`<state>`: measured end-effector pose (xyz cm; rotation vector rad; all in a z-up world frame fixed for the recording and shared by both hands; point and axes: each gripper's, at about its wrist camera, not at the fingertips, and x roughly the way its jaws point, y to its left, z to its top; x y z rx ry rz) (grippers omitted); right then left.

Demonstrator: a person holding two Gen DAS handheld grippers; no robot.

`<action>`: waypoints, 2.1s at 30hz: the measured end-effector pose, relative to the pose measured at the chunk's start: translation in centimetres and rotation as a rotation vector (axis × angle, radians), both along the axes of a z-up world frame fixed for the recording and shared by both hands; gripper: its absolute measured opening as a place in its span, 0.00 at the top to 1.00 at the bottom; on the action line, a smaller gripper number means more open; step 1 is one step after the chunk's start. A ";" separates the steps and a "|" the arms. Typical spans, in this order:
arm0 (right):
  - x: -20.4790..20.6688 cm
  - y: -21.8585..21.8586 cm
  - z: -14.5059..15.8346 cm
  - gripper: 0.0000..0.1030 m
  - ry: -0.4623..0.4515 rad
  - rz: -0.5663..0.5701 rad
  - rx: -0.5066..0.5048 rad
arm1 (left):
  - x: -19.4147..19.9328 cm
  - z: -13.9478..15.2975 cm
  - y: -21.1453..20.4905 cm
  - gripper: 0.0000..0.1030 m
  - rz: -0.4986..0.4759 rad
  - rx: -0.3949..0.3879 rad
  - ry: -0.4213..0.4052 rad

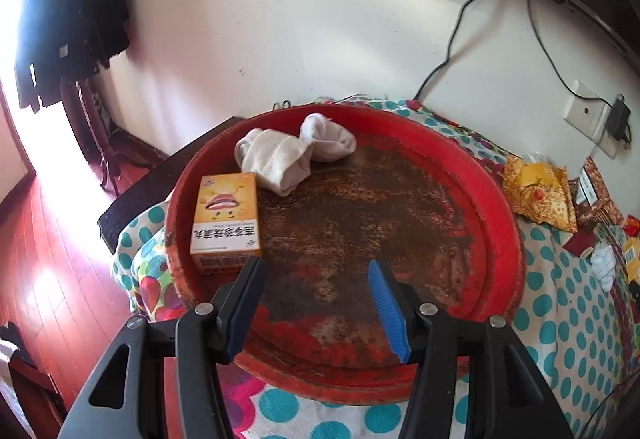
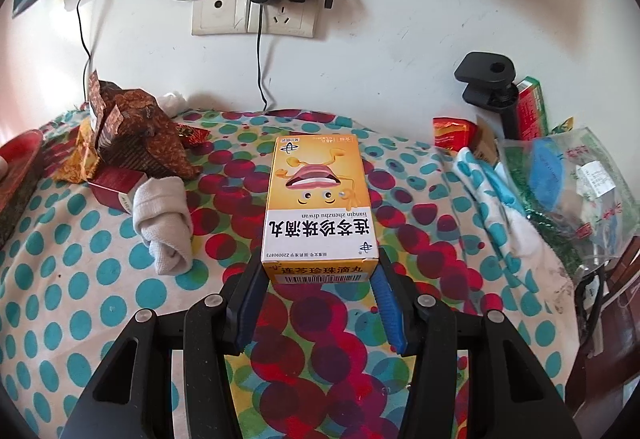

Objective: Organize objects
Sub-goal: 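Carry the held yellow box onto the red tray and open the right tool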

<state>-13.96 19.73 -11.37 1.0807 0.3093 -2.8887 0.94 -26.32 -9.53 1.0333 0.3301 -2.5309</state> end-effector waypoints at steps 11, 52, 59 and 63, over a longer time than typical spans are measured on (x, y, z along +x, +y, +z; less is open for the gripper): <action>0.9 -2.6 1.4 0.53 0.010 0.014 0.035 | 0.4 0.0 -1.7 0.46 0.032 0.080 0.018; 0.8 -40.2 3.2 0.53 -0.234 0.615 -0.068 | 3.4 0.8 -9.5 0.46 0.238 0.185 0.092; -2.0 -44.5 0.7 0.53 -0.303 0.606 -0.047 | 3.1 -0.3 -10.4 0.46 0.259 0.203 0.065; -2.3 -45.0 -0.7 0.53 -0.333 0.597 -0.030 | 3.0 -0.6 -10.5 0.46 0.260 0.212 0.066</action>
